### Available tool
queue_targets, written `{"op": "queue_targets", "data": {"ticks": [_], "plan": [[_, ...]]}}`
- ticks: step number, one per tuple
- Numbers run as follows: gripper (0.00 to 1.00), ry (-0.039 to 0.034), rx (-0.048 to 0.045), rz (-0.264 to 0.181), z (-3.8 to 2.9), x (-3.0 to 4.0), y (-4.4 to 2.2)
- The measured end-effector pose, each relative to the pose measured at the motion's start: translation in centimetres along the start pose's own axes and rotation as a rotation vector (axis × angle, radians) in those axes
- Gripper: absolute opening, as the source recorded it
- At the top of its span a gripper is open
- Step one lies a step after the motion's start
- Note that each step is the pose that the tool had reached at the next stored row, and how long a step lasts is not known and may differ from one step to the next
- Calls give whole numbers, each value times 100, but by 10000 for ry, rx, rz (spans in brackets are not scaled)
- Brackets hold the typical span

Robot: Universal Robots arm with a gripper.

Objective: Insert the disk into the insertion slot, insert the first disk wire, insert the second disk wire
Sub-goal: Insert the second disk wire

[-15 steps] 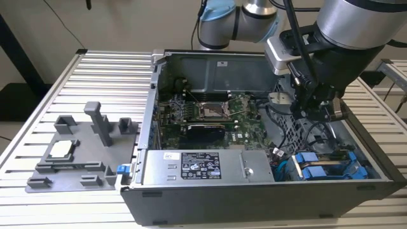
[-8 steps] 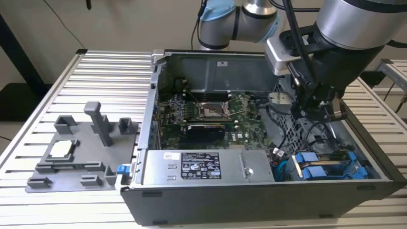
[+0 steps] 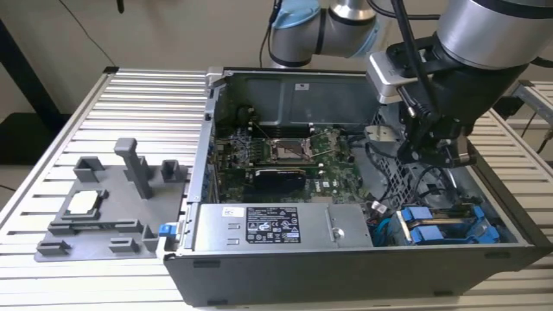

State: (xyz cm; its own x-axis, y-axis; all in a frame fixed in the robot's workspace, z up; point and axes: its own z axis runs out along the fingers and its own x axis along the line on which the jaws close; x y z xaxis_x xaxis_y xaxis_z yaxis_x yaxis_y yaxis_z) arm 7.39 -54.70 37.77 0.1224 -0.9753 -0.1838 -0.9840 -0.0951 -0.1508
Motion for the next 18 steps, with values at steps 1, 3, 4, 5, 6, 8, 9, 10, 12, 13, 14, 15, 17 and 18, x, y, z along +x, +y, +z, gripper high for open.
{"op": "queue_targets", "data": {"ticks": [1, 3, 4, 5, 6, 8, 9, 10, 12, 13, 14, 15, 17, 18], "plan": [[16, 40, -61, 6, 5, 4, -29], [16, 131, -197, 17, 14, 12, -94], [16, 173, -260, 22, 19, 15, -122], [16, 224, -327, 28, 23, 19, -152], [16, 296, -408, 32, 26, 23, -180], [16, 474, -573, 36, 32, 34, -225], [16, 575, -657, 38, 34, 40, -245], [16, 681, -740, 39, 36, 47, -266], [16, 915, -904, 36, 40, 64, -309], [16, 1031, -982, 34, 41, 73, -331], [16, 1151, -1057, 32, 42, 81, -352], [16, 1273, -1129, 29, 44, 89, -374], [16, 1489, -1242, 23, 47, 103, -414], [16, 1570, -1258, 17, 49, 109, -424]]}}
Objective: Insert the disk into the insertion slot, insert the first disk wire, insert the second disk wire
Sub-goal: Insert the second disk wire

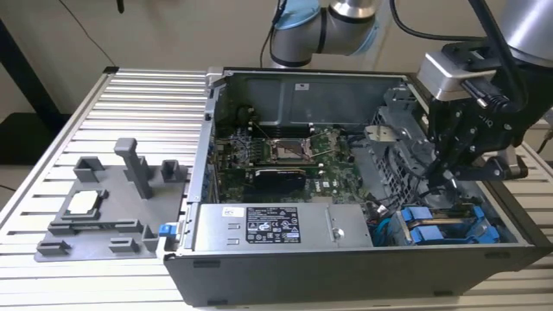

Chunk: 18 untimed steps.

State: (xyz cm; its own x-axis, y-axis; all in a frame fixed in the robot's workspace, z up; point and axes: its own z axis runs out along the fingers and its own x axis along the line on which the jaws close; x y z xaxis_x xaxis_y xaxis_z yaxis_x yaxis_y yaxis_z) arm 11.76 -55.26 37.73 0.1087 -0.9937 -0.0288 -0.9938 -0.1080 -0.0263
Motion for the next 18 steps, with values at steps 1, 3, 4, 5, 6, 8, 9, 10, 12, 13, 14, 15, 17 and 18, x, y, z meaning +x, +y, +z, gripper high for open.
{"op": "queue_targets", "data": {"ticks": [1, 3, 4, 5, 6, 8, 9, 10, 12, 13, 14, 15, 17, 18], "plan": [[16, 76, -11, -1, 3, 6, -9], [16, 187, -24, -5, 13, 14, -24], [16, 220, -27, -5, 24, 17, -29], [16, 236, -29, -5, 39, 19, -32], [16, 237, -28, -4, 57, 23, -33], [16, 240, -13, 4, 94, 39, -33], [16, 241, -5, 22, 112, 48, -33], [16, 243, 1, 40, 130, 57, -34], [16, 244, 4, 48, 156, 75, -57], [16, 244, 5, 50, 165, 85, -74], [16, 241, 5, 51, 174, 97, -91], [16, 243, 5, 52, 179, 109, -109], [16, 240, 6, 53, 190, 132, -144], [16, 241, 5, 54, 194, 143, -162]]}}
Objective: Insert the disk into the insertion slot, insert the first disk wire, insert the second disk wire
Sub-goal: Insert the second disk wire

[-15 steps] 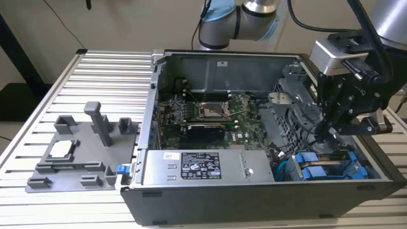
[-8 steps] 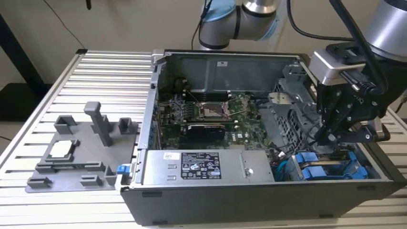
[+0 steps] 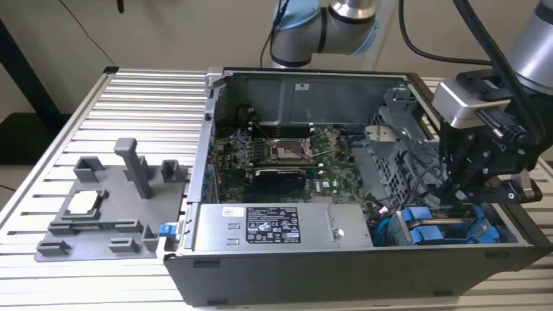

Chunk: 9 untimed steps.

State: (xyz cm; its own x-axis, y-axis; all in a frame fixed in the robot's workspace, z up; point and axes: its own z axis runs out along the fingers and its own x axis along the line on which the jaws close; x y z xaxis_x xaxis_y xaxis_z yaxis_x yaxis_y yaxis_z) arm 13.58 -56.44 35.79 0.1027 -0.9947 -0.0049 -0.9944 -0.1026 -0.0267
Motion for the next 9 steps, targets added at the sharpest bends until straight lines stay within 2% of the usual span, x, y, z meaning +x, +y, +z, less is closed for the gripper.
{"op": "queue_targets", "data": {"ticks": [4, 9], "plan": [[16, -24, 3, 37, 18, 17, -55], [16, -17, 5, 310, 25, 18, -57]]}}
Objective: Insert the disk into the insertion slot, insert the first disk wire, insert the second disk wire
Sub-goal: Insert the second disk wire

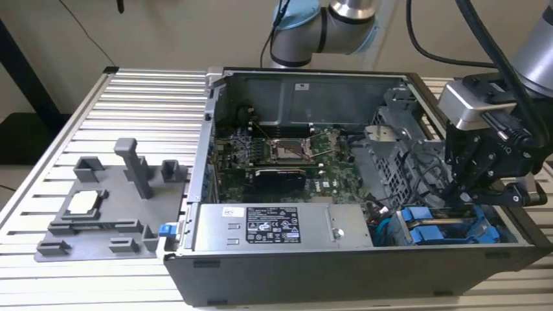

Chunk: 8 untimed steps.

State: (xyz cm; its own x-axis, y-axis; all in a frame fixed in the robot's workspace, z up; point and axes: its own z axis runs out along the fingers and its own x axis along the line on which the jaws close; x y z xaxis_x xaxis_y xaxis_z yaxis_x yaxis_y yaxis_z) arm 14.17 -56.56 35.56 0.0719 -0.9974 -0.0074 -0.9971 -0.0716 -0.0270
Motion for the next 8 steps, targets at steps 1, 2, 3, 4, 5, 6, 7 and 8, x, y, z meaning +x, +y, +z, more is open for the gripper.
{"op": "queue_targets", "data": {"ticks": [1, 2, 3, 4, 5, 6, 7, 8], "plan": [[16, 0, 0, 10, 0, 0, 0], [16, 0, 0, 11, 2, 0, 0], [16, -3, 0, 46, 7, -1, 0], [16, -2, 1, 105, 12, 0, 0], [16, 1, 2, 188, 17, 0, 0], [16, 5, 2, 270, 23, 0, 0], [16, 6, 3, 338, 28, 0, 0], [16, 4, 4, 388, 35, 0, -3]]}}
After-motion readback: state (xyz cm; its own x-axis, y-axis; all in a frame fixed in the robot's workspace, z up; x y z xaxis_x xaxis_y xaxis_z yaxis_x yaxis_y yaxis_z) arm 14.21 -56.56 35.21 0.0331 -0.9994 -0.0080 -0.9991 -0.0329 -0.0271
